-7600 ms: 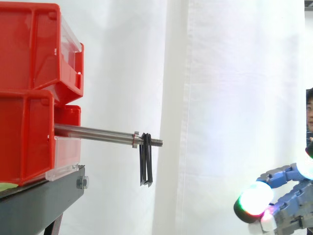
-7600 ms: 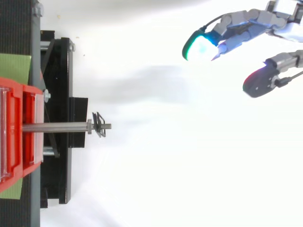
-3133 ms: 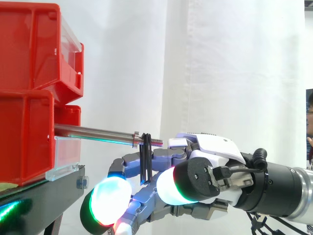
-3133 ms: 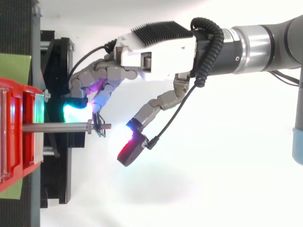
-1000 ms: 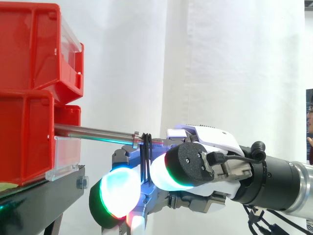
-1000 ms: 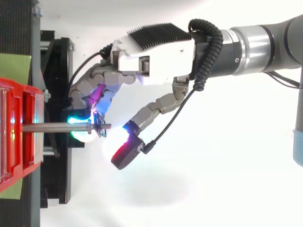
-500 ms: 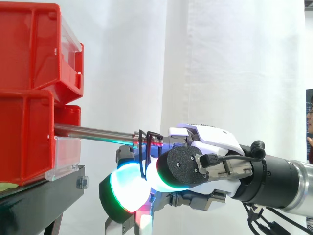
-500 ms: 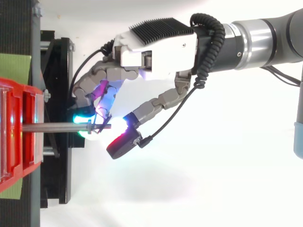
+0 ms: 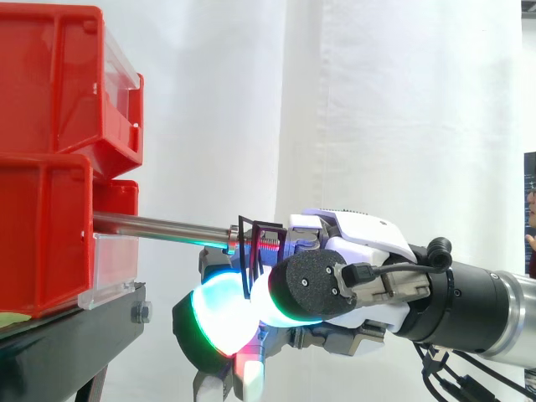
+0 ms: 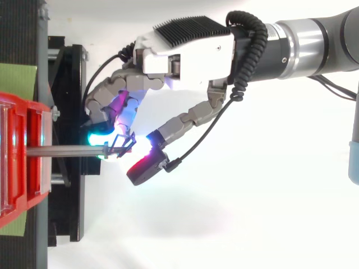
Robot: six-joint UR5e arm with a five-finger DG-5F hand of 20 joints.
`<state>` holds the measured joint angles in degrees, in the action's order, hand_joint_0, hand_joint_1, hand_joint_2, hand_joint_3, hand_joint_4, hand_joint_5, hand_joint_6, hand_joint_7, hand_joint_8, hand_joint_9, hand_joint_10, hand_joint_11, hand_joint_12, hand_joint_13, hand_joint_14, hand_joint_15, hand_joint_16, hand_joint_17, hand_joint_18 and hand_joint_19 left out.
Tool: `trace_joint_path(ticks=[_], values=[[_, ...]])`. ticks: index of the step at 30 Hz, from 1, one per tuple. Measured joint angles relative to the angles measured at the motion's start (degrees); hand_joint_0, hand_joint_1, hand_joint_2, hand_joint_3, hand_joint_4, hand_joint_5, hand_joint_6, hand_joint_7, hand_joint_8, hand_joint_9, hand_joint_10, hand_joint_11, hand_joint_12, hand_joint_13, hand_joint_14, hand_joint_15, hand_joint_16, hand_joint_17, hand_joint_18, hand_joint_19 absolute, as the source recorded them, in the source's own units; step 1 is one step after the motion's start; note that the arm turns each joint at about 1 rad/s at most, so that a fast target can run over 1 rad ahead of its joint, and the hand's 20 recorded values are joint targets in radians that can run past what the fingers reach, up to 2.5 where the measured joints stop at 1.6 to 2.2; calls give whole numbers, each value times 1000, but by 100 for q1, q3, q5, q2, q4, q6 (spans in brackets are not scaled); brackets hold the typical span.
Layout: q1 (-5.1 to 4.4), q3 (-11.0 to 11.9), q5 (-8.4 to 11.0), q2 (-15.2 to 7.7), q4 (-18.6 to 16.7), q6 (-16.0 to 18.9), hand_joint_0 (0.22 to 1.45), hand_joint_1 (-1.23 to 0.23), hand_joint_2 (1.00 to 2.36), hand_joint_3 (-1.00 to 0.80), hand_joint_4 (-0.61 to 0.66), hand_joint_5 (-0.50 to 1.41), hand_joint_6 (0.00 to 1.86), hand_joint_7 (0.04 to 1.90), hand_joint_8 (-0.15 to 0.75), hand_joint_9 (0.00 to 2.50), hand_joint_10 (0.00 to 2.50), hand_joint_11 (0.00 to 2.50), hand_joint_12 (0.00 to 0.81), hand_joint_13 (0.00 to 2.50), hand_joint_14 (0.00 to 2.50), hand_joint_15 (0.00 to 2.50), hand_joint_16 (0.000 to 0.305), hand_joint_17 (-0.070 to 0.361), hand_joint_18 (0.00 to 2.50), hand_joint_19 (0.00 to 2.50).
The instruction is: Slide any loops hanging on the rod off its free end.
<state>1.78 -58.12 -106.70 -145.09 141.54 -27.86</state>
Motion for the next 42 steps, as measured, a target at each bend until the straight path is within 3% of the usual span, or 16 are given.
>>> trace_joint_path(ticks=[16,25,31,42], values=[[22,48,0,28,127,-20,616,-829,1007,9,9,-77,892,1266,352,1153,11,403,378,948,12,323,45,100,757,273],[32,-82,-28,245,373,-120,615,-828,1006,3,10,-77,893,1251,351,1156,11,400,381,958,11,325,45,101,760,279],[17,-334,-19,443,422,-170,614,-826,1006,7,10,-77,892,1251,352,1157,13,406,382,959,11,329,45,101,761,278],[16,-1186,160,1211,510,-283,616,-825,1006,-6,11,-77,892,1251,352,1158,13,404,379,959,11,328,44,100,761,279]])
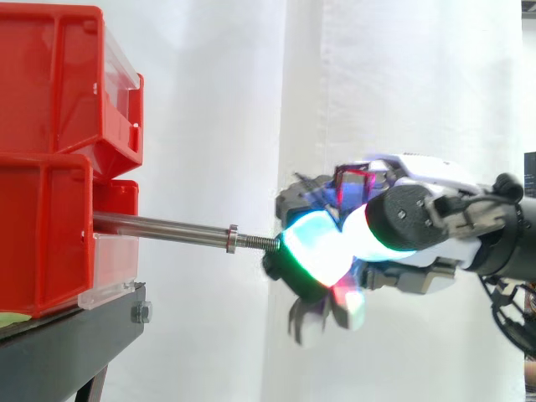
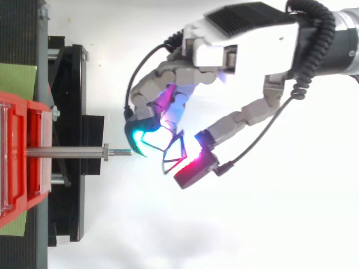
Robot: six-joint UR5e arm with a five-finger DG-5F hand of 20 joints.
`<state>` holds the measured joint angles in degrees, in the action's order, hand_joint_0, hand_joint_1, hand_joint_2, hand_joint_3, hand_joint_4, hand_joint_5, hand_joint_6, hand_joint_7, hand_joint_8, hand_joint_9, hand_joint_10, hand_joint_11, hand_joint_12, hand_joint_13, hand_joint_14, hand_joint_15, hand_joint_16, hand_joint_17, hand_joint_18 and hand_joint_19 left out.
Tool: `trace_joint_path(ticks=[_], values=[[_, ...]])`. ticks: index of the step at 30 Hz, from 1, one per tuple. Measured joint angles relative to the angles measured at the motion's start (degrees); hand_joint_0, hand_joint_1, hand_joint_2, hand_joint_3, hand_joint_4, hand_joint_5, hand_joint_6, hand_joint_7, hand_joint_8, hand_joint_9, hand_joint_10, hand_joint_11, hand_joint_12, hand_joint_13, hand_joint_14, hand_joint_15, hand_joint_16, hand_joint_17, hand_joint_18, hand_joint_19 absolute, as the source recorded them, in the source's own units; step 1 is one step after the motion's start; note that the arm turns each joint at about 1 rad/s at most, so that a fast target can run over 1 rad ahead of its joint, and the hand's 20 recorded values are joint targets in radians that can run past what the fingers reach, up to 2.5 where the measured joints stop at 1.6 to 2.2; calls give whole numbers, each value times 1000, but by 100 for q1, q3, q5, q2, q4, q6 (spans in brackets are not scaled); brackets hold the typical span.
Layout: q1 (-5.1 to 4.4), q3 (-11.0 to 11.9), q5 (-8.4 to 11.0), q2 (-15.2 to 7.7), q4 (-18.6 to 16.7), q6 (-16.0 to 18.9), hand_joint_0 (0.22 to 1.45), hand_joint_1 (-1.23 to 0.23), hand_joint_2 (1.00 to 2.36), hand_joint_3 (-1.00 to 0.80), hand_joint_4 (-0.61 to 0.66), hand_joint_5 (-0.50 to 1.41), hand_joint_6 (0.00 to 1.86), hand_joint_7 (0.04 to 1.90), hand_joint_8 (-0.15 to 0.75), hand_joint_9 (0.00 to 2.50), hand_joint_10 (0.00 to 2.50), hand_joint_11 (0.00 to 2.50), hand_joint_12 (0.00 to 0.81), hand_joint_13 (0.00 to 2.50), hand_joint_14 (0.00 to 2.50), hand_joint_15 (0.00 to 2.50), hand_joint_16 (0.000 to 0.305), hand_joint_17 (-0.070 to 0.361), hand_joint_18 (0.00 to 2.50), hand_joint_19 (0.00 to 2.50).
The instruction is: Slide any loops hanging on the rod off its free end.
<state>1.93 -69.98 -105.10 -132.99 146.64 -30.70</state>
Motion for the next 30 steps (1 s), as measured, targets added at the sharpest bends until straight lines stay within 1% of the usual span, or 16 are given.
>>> trace_joint_path(ticks=[2,5,7,10,13,16,19,21,24,27,30], values=[[6,-186,70,154,94,0,614,-824,1007,0,9,-77,892,1251,352,1161,11,406,379,960,11,326,45,100,762,278],[19,-368,124,306,230,1,610,-816,1008,-10,14,-79,891,1242,352,1159,11,406,378,960,11,329,44,100,759,289],[25,-423,137,359,299,2,606,-810,1008,-19,21,-82,890,1234,352,1162,11,404,380,961,11,325,44,100,760,289],[40,-460,154,433,441,5,629,-811,1015,-99,15,-108,895,1194,320,1101,12,424,358,931,12,345,39,88,712,312],[54,-470,242,527,631,15,653,-832,1018,-164,-2,-118,899,1218,300,1073,13,438,331,893,13,351,35,78,674,334],[65,-473,413,631,844,44,662,-843,1017,-188,-7,-121,904,1192,295,1067,15,444,326,886,13,352,34,77,666,345],[57,-472,740,796,1159,131,670,-847,1017,-222,-14,-124,905,1188,294,1068,14,447,322,885,15,355,34,76,664,345],[46,-472,972,881,1361,190,689,-841,1012,-298,-23,-132,905,1178,292,1069,14,458,322,886,13,349,34,76,667,345],[35,-473,1188,956,1549,274,704,-837,1008,-368,-40,-136,908,1169,289,1068,13,450,320,886,13,349,34,76,668,347],[24,-471,1302,997,1632,376,711,-838,1006,-403,-44,-137,908,1181,288,1066,14,457,319,885,15,348,34,76,668,347],[20,-471,1351,1019,1662,441,705,-840,1007,-410,-42,-138,910,1161,288,1070,13,456,319,887,13,353,34,76,668,357]])
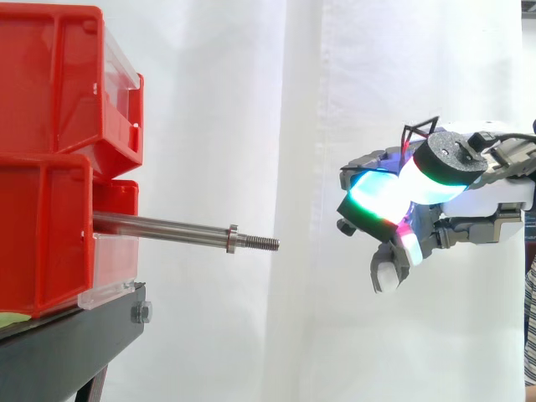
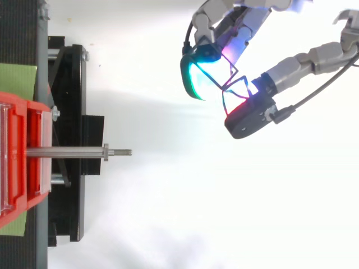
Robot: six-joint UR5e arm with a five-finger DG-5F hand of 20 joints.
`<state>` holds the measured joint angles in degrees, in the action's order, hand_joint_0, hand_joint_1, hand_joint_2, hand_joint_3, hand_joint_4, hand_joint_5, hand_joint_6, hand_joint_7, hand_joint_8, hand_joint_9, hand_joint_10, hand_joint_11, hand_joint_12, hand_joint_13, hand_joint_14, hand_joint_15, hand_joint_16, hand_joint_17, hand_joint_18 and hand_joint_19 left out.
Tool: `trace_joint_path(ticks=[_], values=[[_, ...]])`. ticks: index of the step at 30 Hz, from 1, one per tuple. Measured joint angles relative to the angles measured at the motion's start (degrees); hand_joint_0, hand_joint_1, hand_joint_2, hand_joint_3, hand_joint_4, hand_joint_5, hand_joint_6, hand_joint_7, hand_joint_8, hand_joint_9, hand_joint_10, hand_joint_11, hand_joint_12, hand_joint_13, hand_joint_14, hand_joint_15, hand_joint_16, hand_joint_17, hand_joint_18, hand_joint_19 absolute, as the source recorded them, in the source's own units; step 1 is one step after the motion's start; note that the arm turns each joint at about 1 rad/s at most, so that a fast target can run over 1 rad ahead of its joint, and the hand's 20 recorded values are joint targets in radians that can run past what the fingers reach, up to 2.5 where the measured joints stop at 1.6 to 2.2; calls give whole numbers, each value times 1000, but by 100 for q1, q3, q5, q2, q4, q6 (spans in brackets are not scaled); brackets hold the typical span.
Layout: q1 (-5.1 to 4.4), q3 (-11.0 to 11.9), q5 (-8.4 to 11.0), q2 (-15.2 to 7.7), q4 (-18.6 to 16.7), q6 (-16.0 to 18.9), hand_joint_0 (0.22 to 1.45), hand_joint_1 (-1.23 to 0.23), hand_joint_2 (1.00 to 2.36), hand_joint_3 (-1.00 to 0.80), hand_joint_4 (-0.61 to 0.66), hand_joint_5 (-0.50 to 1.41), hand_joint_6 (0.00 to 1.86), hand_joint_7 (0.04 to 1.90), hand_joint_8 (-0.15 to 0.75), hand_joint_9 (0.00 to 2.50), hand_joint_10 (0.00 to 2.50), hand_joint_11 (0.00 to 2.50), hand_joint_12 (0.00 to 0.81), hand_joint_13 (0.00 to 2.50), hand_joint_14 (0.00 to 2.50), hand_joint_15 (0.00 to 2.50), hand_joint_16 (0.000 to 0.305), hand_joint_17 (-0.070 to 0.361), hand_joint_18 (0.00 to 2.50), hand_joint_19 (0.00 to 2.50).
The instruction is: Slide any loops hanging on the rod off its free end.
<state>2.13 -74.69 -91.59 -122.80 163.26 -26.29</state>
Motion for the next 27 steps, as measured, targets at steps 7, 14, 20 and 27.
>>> trace_joint_path(ticks=[7,14,20,27], values=[[-8,6,52,25,12,81,677,-805,1005,-422,14,-138,909,1148,291,1087,15,451,322,889,13,356,33,75,668,364],[-18,7,79,27,13,96,652,-771,1000,-492,36,-135,901,1140,292,1088,13,459,327,898,14,360,34,76,673,361],[-20,17,85,28,13,108,656,-777,1000,-500,27,-134,896,1125,287,1081,14,465,325,896,13,354,34,77,674,364],[-7,77,88,25,55,113,620,-795,1000,-500,83,-129,876,1032,284,1075,14,467,323,894,14,353,34,77,676,360]])
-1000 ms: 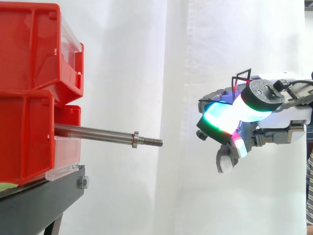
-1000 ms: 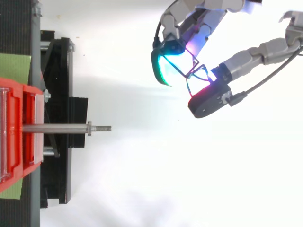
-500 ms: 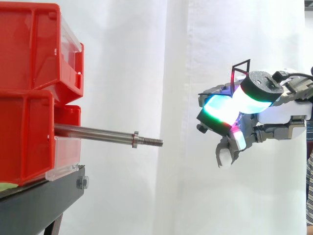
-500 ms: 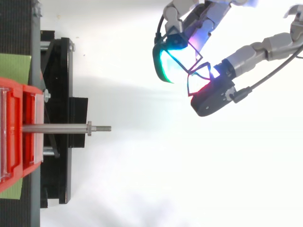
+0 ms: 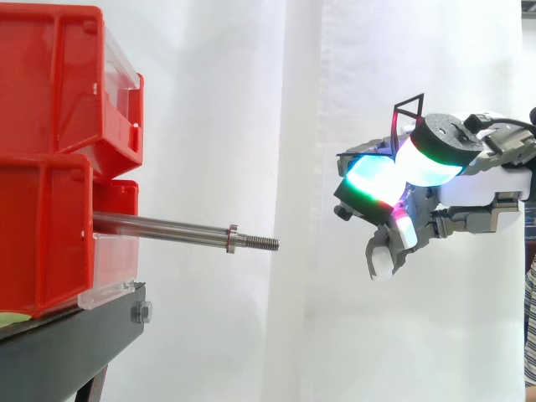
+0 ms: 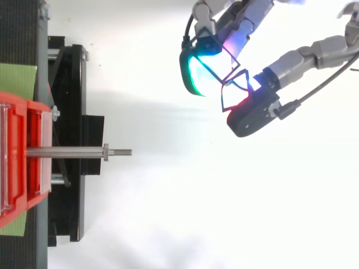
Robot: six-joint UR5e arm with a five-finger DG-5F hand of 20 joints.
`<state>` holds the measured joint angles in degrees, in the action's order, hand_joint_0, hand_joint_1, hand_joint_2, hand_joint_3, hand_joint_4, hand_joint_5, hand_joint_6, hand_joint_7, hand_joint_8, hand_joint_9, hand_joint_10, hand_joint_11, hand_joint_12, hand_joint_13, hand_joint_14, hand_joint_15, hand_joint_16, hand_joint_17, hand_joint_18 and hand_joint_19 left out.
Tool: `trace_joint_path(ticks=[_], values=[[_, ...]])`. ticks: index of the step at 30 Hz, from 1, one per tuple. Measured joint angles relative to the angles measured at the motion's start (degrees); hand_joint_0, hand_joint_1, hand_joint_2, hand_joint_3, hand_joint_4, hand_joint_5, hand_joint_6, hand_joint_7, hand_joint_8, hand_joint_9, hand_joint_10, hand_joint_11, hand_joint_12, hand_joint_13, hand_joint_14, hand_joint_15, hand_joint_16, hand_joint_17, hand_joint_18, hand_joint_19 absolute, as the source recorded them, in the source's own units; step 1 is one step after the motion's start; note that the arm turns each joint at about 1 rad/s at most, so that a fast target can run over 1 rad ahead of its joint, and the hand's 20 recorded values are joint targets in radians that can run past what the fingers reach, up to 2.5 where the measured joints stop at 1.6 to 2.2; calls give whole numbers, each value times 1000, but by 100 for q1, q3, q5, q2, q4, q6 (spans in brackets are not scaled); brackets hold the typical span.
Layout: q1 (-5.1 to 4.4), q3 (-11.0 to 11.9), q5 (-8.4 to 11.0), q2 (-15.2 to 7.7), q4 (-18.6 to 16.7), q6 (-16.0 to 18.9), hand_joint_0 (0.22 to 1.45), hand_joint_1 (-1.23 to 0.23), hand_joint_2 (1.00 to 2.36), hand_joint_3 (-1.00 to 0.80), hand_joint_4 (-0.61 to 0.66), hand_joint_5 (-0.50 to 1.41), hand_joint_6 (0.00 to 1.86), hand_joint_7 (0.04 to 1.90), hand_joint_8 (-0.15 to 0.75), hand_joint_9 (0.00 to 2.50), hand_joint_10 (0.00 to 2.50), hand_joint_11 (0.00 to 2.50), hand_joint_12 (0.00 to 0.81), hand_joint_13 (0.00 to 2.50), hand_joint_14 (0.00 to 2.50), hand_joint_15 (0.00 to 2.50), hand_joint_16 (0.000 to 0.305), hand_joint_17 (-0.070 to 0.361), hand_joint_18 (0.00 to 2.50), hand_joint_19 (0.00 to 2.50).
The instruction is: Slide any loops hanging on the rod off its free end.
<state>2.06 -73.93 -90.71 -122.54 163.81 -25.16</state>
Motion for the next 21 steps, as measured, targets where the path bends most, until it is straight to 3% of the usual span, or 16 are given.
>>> trace_joint_path(ticks=[9,21], values=[[22,17,1,-2,27,18,546,-868,1000,-500,140,-114,812,1032,284,1064,15,467,327,892,14,345,36,81,691,350],[31,19,1,-5,28,20,483,-851,1000,-500,165,-103,780,1029,297,1066,14,449,345,899,14,338,39,88,714,338]])
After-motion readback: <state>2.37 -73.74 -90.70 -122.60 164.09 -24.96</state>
